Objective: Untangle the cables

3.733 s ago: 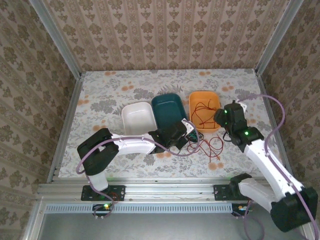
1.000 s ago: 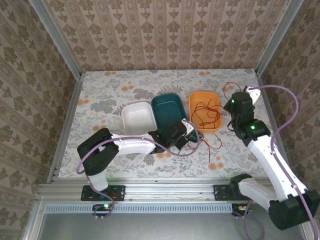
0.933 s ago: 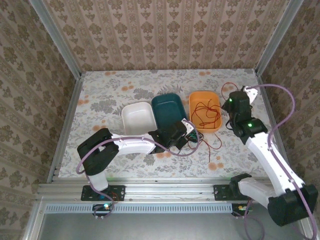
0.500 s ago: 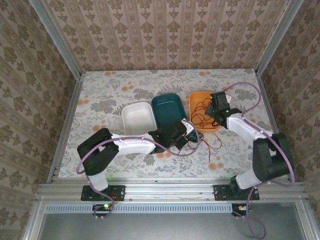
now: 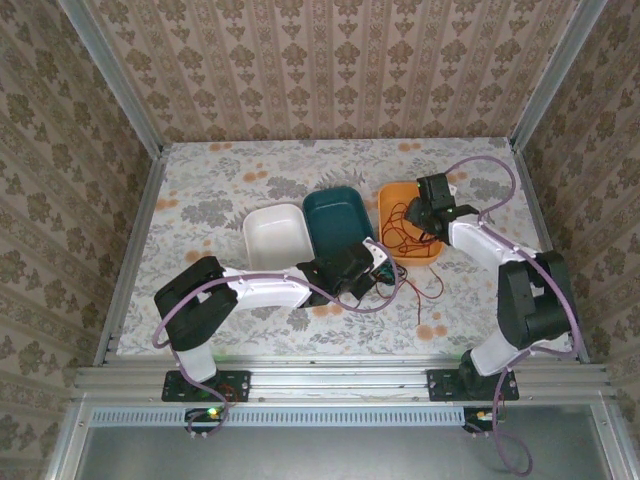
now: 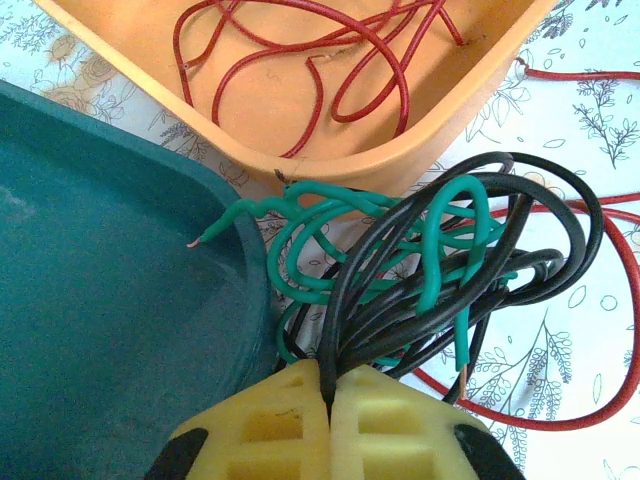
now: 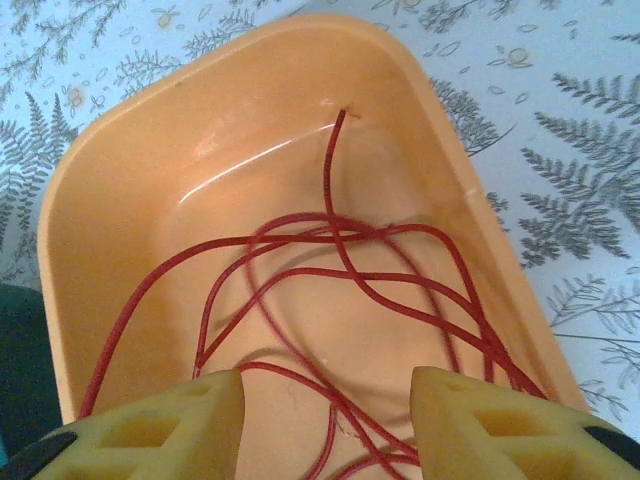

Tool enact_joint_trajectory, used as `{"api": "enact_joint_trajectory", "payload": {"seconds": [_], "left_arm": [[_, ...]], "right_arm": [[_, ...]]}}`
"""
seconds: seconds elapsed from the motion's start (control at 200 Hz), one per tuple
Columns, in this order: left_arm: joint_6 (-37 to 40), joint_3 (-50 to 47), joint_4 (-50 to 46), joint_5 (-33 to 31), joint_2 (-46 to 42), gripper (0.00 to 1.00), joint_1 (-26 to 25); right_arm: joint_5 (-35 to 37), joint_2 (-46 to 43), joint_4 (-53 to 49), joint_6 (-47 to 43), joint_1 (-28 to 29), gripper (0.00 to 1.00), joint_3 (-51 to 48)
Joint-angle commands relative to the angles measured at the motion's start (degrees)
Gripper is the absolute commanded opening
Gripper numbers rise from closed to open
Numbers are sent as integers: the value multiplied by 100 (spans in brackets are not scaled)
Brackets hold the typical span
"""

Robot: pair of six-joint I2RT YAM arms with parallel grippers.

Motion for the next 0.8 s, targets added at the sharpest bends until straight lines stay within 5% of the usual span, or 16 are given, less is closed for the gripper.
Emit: {"api": "enact_joint_trajectory", "payload": {"seconds": [0.0,0.175,0.38,0.51,0.79], "left_arm": [[-59,78,-130,-153,-56,0,25],[-66,69,-72,-170,-38,0,26],[-68,113,-50,-130,24,0,22],[-69,143,-54,-114,50,0,27],[-85,174,-72,-118,77,0,22]], "right_arm": [[261,-828,-459,-73,-14,50,-222],[-471,-2003,-1255,-122,75,49,-937],[-2562,-2832,-1484,-363,430,43,-1938],[-3381,-2814,-1307,-312,524,38,-2299],[-3777,-2123,-789,-340,547,31,-2449]]}}
